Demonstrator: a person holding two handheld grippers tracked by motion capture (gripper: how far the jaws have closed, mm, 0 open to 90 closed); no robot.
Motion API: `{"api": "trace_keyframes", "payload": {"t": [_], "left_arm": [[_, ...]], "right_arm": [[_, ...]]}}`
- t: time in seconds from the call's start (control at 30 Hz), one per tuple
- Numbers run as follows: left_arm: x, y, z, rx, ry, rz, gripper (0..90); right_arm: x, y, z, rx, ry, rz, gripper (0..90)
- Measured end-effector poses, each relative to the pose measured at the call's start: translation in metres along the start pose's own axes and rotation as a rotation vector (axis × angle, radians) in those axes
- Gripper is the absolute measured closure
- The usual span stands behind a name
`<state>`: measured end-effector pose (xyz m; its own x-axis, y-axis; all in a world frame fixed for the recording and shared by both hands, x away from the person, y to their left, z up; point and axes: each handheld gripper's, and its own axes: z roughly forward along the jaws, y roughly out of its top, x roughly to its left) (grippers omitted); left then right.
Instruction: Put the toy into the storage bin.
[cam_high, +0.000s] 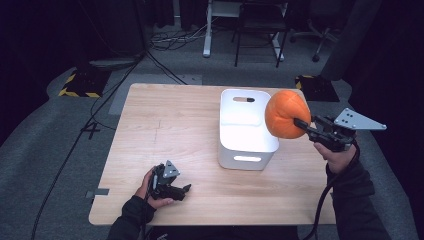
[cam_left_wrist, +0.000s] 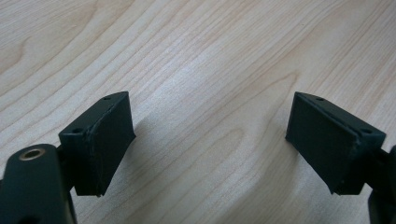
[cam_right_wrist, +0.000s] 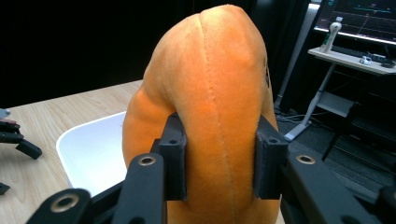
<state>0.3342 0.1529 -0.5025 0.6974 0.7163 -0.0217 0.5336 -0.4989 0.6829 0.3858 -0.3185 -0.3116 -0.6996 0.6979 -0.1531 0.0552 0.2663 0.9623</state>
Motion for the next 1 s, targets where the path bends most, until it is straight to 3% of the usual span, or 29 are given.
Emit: {"api": "trace_keyframes", "payload": {"t": [1.0], "left_arm": [[0.0, 0.0, 0.0, 0.0, 0.0, 0.0, 15.2]], "right_arm": [[0.025, 0.006, 0.028, 0.016, 0.097, -0.027, 63.1]]}}
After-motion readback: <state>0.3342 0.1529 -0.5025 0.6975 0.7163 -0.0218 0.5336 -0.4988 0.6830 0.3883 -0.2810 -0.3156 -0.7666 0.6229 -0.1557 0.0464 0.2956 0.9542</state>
